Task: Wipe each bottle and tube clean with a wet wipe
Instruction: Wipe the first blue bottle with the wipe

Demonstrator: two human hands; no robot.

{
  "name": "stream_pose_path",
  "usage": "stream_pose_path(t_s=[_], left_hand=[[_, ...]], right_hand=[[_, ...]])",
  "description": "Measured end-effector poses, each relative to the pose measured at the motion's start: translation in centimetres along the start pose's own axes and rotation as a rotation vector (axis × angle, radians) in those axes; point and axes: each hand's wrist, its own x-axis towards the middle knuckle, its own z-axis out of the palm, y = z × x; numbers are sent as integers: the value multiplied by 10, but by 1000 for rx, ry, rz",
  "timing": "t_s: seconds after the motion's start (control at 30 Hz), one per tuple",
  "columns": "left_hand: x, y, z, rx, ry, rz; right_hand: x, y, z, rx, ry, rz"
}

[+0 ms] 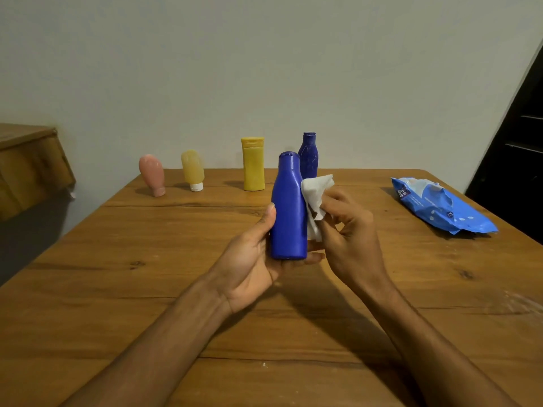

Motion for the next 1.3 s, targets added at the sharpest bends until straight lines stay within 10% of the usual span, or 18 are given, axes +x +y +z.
stream_pose_path(t_s=[0.47,0.97,1.3], left_hand=[[2,7,-2,17,137,37],[5,2,-10,409,102,21],[6,0,-12,424,144,13]], right_hand=[[-9,-3,2,-333,-253,-257],[-5,-1,10,-349,73,-137],[-6,-3,8,-369,-8,-161]])
